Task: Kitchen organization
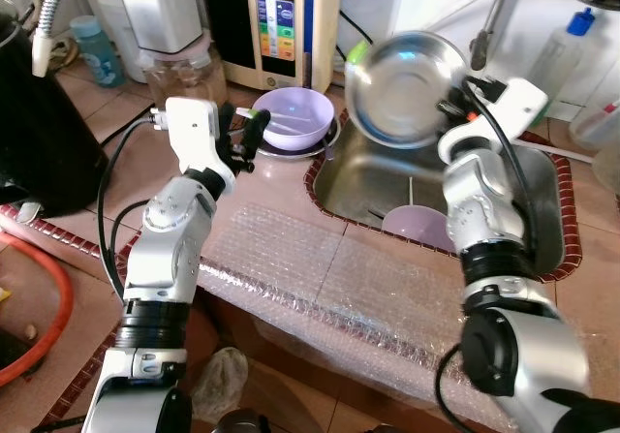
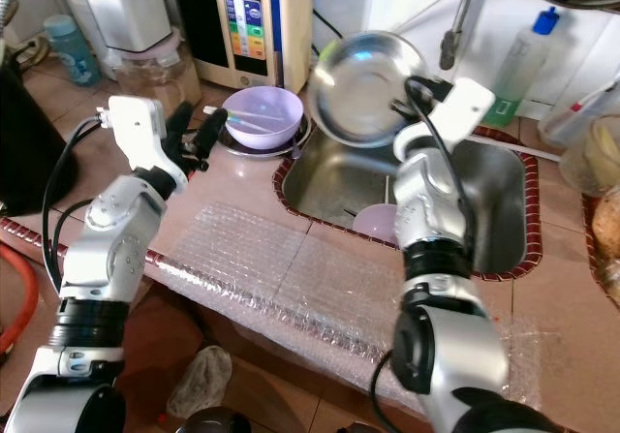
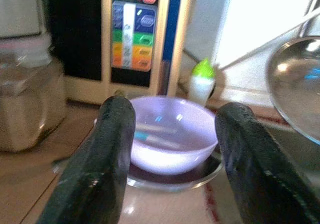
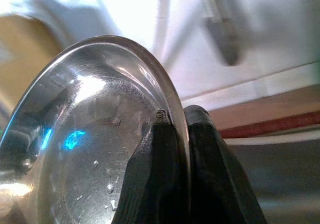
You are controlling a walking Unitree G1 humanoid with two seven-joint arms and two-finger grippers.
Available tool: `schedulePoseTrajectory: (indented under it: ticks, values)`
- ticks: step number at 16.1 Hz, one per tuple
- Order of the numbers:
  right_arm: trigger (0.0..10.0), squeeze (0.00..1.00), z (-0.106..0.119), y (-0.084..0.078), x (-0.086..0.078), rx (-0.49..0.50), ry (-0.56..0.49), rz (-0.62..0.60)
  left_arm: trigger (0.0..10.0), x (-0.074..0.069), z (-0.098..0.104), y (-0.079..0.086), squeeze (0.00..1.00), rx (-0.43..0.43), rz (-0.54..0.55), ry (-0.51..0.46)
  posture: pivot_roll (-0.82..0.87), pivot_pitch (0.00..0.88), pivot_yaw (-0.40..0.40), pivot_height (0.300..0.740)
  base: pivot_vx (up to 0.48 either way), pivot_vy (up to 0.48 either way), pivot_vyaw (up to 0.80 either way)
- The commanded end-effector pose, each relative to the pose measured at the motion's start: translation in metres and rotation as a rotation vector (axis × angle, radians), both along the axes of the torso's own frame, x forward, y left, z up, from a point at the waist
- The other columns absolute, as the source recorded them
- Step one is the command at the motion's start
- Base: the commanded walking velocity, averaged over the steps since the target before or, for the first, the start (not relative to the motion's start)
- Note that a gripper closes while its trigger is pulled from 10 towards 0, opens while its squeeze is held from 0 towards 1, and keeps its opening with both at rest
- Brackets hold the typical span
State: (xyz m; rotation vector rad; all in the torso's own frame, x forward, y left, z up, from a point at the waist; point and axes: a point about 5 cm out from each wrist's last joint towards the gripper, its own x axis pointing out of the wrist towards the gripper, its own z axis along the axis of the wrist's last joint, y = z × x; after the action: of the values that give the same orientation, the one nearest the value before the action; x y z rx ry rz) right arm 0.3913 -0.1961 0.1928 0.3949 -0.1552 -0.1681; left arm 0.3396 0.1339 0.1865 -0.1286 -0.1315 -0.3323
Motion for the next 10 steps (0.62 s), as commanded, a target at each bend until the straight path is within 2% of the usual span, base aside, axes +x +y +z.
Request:
schedulePoseTrajectory:
  ticks: [1, 2, 3, 4, 6, 7, 8, 9, 10]
  values:
    - [0.0, 0.00, -0.003, -0.009, -0.001, -0.039, 0.026, -0.057, 10.0, -0.002, -0.004, 0.006, 1.00, 0.025, 0.025, 0.007, 0.01, 0.000, 0.001, 0.740, 0.000, 0.000, 0.00]
    - [0.0, 0.00, -0.015, -0.019, -0.004, -0.096, 0.096, -0.122, 10.0, -0.004, -0.009, 0.008, 1.00, 0.046, 0.038, 0.019, 0.01, 0.000, 0.001, 0.740, 0.000, 0.000, 0.00]
    - [4.3, 0.00, -0.025, -0.023, -0.006, -0.119, 0.150, -0.145, 10.0, -0.004, -0.013, 0.009, 1.00, 0.057, 0.048, 0.035, 0.01, 0.000, 0.002, 0.740, 0.000, 0.000, 0.00]
    - [10.0, 0.00, -0.051, -0.027, -0.015, -0.126, 0.253, -0.175, 10.0, -0.004, -0.025, 0.013, 1.00, 0.093, 0.083, 0.088, 0.01, 0.000, 0.005, 0.740, 0.000, 0.000, 0.00]
    - [10.0, 0.00, -0.064, -0.028, -0.020, -0.150, 0.295, -0.192, 10.0, -0.004, -0.030, 0.012, 1.00, 0.104, 0.088, 0.112, 0.01, 0.000, 0.007, 0.740, 0.000, 0.000, 0.00]
    - [10.0, 1.00, -0.073, -0.027, -0.024, -0.126, 0.325, -0.192, 10.0, -0.004, -0.034, 0.012, 1.00, 0.096, 0.096, 0.130, 0.00, 0.000, 0.012, 0.740, 0.000, 0.000, 0.00]
    - [10.0, 1.00, -0.077, -0.027, -0.025, -0.124, 0.337, -0.190, 10.0, -0.003, -0.037, 0.012, 1.00, 0.097, 0.100, 0.140, 0.00, 0.000, 0.012, 0.740, 0.000, 0.000, 0.00]
    - [10.0, 1.00, -0.083, -0.026, -0.028, -0.127, 0.353, -0.192, 10.0, -0.003, -0.040, 0.012, 0.65, 0.104, 0.102, 0.152, 0.00, 0.000, 0.018, 0.740, 0.000, 0.000, 0.00]
    - [10.0, 1.00, -0.086, -0.026, -0.029, -0.130, 0.361, -0.195, 10.0, -0.003, -0.040, 0.012, 0.56, 0.105, 0.100, 0.157, 0.00, 0.000, 0.020, 0.740, 0.000, 0.000, 0.00]
